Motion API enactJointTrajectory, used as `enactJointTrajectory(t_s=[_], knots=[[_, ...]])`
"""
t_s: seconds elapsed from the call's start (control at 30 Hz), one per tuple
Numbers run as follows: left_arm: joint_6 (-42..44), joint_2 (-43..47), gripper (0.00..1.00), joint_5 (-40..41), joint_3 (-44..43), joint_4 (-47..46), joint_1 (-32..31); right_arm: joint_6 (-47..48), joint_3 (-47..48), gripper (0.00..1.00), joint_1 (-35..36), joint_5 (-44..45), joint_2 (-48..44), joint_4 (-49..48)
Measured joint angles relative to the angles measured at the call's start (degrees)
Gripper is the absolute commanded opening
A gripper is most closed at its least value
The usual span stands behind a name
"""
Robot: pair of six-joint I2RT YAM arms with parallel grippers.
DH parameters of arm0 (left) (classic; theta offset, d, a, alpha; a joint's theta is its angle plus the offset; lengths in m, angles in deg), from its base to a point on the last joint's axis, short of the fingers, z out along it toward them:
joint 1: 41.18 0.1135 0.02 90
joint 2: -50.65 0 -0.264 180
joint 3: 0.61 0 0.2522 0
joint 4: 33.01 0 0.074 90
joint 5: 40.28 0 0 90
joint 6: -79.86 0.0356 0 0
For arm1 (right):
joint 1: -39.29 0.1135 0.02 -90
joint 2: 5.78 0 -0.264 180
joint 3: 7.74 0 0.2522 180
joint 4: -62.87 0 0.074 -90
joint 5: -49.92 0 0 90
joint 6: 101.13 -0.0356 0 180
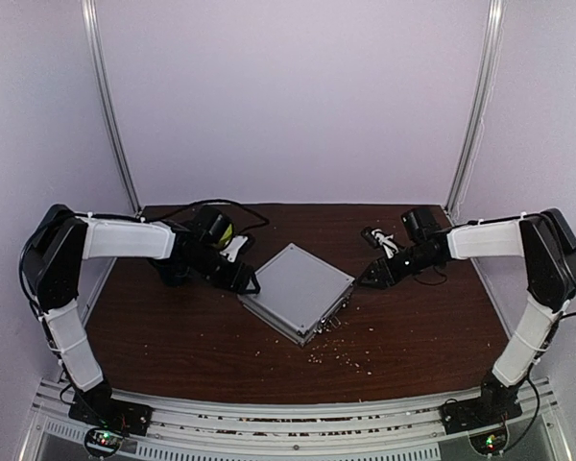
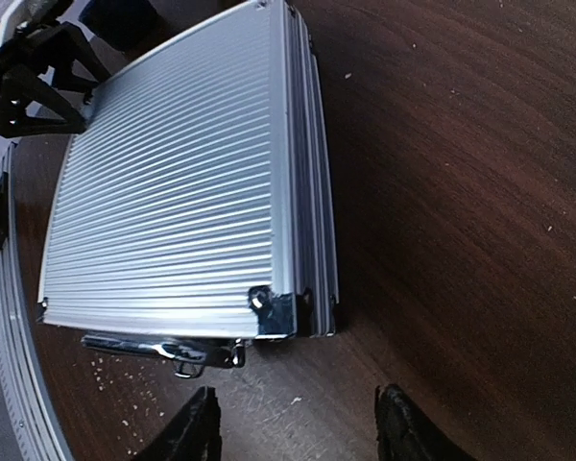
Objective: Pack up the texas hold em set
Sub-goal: Adjust the chip case at the center of the board, then press the middle-side button of the box on the chip case.
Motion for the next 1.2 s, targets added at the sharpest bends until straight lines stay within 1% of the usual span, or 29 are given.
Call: enactJointTrajectory(t_s=[0.13,0.27,0.37,0.53,0.67,0.73,1.0,1.2], knots=[[1.1,0.0,0.64,3.1,-4.6,4.6,-1.0,3.9,-3.5,0.61,-0.1,-5.3,-5.8,3.1],[2.4,-0.2,0.58,2.5,-9.7,4.6,-1.4,6.4,-6.1,0.62,2.6,-8.5,-6.1,4.6],[3.6,-1.8,0.56,1.2,-12.0,3.9,-1.9,7.0,-6.4,0.64,4.9,-9.1,-4.9,5.0],[5.6,-6.8,0.56,-0.4,-12.4,3.0,-3.3,7.1,-6.2,0.68,8.6,-8.5,-1.2,4.1],[6.4,-7.2,0.56,-1.2,-12.7,2.3,-3.3,6.7,-6.2,0.74,10.6,-7.3,0.7,2.7],[6.9,-7.4,0.56,-1.5,-12.7,2.0,-3.3,6.4,-6.2,0.75,11.2,-6.9,1.0,1.6],[8.0,-8.3,0.56,-2.4,-13.3,1.1,-3.3,4.7,-6.2,0.76,13.0,-3.8,2.5,-4.6],[8.2,-8.8,0.56,-2.7,-13.5,0.1,-3.3,3.1,-5.7,0.75,15.9,-2.4,4.9,-6.2]])
